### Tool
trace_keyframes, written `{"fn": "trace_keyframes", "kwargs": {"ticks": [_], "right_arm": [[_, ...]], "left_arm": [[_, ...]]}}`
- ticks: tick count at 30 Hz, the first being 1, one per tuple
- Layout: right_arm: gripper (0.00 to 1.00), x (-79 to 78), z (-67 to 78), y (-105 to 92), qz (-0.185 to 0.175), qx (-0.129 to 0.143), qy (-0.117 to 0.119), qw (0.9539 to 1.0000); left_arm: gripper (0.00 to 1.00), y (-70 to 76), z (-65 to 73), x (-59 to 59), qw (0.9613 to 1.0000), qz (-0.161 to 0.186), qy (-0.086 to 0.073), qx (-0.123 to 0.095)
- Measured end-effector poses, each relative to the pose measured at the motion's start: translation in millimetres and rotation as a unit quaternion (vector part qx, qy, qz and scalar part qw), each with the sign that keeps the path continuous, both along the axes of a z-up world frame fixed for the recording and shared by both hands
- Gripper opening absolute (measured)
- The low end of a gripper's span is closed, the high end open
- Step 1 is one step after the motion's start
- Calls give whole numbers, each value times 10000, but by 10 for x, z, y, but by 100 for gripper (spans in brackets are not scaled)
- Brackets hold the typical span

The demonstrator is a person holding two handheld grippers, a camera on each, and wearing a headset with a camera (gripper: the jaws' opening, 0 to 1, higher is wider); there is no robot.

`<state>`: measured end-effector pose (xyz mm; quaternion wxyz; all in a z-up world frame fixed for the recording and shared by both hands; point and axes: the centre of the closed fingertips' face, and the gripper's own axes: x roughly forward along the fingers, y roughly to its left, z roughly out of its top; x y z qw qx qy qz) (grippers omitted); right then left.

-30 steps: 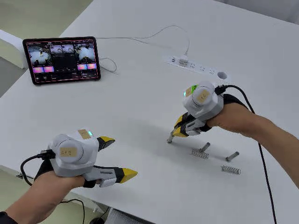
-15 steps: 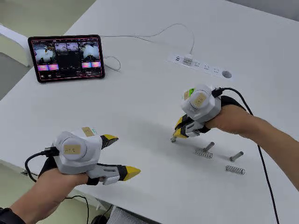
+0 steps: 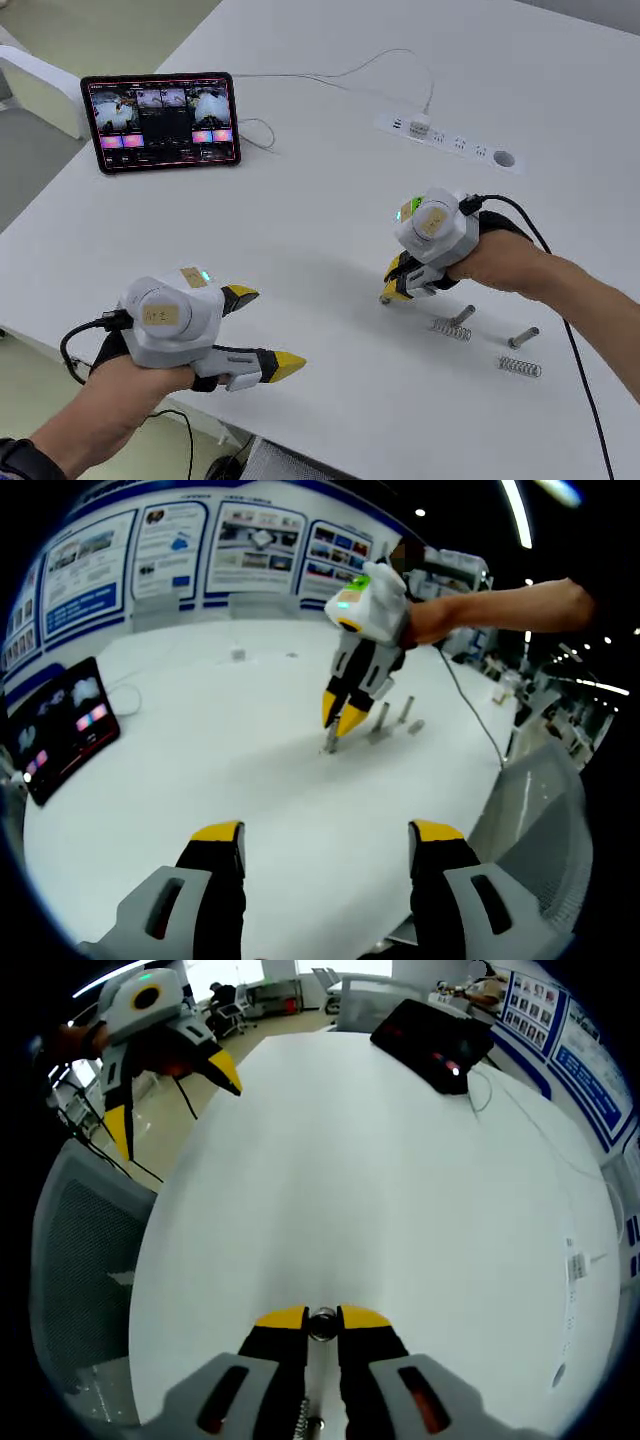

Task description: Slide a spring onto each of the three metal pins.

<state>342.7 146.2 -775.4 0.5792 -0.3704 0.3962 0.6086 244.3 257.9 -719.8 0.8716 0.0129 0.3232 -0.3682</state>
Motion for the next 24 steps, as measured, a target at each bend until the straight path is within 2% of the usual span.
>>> {"fn": "trace_keyframes", "kwargs": {"ticks": [13, 18, 21, 24], "right_arm": [[13, -3, -93, -5, 60, -46, 9, 10000], [13, -8, -72, -6, 12, -12, 36, 10000], [21, -5, -48, -24, -28, 15, 48, 10000], [23, 6, -12, -53, -63, 59, 14, 10000]], "left_arm": [[67, -11, -6, -10, 10000, 10, 11, -7], [67, -13, 2, 7, 10000, 4, -6, -13], [67, -25, 4, 7, 10000, -21, -14, -11], [67, -45, 4, 13, 10000, -36, -14, -30]]}}
